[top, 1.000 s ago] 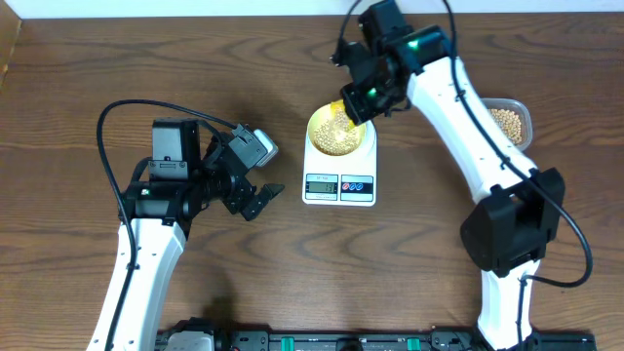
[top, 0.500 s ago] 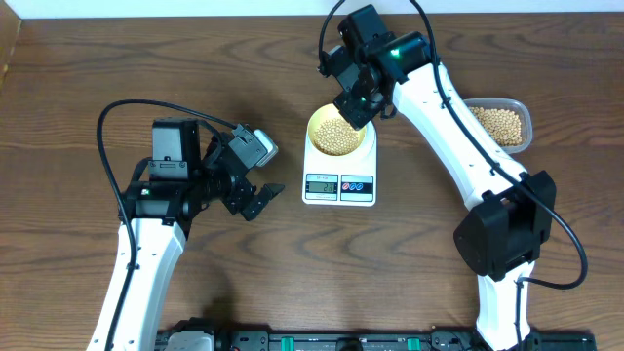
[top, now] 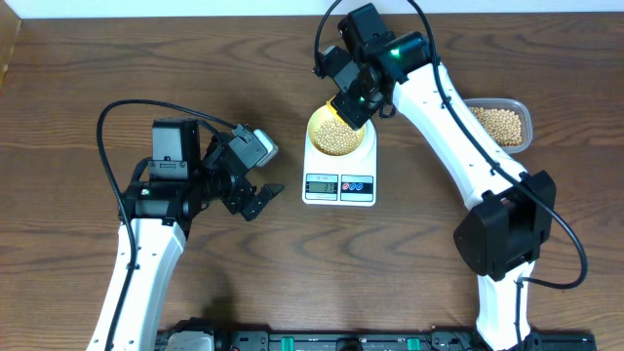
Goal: Scoop item into bowl and weigh 50g on scale
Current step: 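Move the empty yellow scoop with the right gripper back to the tub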
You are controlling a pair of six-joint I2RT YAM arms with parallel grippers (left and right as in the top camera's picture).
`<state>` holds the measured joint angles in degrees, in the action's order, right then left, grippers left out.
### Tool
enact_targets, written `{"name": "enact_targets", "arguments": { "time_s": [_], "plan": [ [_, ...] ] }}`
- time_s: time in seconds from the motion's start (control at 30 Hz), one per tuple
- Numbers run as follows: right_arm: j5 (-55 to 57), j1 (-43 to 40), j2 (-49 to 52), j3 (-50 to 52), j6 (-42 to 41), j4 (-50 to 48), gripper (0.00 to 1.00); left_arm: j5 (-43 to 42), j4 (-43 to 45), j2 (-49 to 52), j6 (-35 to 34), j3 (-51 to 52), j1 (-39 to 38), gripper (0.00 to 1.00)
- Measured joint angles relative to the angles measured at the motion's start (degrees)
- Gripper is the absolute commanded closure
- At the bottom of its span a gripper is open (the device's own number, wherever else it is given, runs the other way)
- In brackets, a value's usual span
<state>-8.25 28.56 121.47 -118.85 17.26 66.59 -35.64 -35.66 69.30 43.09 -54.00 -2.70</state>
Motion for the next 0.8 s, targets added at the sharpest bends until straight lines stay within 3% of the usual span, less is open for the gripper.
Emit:
{"name": "enact_targets", "arguments": {
  "time_s": [0.27,0.8],
  "plan": [
    [-2.25,-3.21,-0.24,-6.21,-4.04,0.68,0.99,0.0,0.0,0.0,0.0,0.0,0.0,0.02],
    [-8.31,-26.01,-1.11,-11.52,-10.6,14.78,0.99,0.0,0.0,0.0,-0.02,0.0,0.0,0.03]
  ]
}}
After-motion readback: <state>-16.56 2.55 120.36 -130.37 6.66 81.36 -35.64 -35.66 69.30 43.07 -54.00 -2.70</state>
